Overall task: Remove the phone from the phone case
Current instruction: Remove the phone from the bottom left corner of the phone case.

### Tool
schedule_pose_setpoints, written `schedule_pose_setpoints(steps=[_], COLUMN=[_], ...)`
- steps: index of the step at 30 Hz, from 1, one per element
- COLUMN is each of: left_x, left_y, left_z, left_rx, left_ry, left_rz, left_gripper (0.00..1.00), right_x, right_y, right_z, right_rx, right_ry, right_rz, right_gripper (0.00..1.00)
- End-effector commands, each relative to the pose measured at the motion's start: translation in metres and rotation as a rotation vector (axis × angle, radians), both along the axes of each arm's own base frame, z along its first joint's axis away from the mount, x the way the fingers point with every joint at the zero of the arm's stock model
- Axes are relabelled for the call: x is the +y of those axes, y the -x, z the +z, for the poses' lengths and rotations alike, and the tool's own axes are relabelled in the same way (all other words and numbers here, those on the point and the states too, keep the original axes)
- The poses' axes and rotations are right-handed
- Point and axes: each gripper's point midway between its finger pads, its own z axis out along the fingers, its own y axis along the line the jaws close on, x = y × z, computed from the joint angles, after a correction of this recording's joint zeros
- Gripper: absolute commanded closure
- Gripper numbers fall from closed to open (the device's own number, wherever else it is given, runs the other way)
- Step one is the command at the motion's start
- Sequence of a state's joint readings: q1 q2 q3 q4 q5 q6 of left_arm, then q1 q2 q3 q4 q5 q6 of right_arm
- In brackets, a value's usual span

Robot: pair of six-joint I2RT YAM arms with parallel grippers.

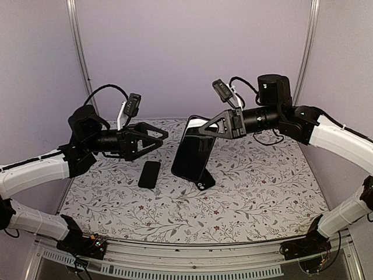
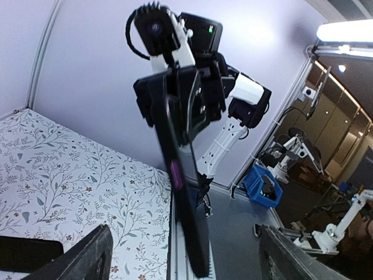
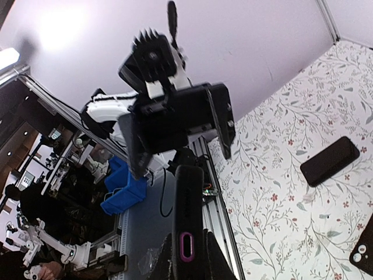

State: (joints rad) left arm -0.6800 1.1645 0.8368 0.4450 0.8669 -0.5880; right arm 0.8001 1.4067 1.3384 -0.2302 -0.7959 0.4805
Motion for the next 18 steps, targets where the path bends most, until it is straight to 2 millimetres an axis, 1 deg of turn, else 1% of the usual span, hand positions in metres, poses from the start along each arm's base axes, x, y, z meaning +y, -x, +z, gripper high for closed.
schedule_pose_setpoints(steps=[1, 4, 6, 10, 14, 18], left_x=[0.015, 0.018, 0.02, 0.015, 0.007, 0.002], left_y=[0.02, 0.036, 0.043, 0.052, 0.052, 0.055], left_z=[0.011, 0.014, 0.018, 0.023, 0.023, 0.031], left_rx=[-0.079, -0.102, -0.114, -0.141, -0.141, -0.148], left_ry=[0.109, 0.135, 0.144, 0.135, 0.128, 0.16], left_rz=[-0.093, -0.171, -0.204, -0.241, -0.237, -0.249], left_gripper=[0.14, 0.22, 0.24, 0.3, 0.35, 0.38], right_x=[-0.011, -0.014, -0.015, -0.013, -0.01, -0.008], right_y=[0.01, 0.015, 0.018, 0.018, 0.016, 0.015], right_z=[0.089, 0.109, 0.12, 0.124, 0.123, 0.122], right_rx=[-0.11, -0.122, -0.126, -0.115, -0.095, -0.089], right_ry=[-0.218, -0.275, -0.304, -0.323, -0.331, -0.334], right_rz=[0.011, 0.024, 0.035, 0.049, 0.054, 0.06], right_gripper=[1.0, 1.0, 1.0, 1.0, 1.0, 1.0])
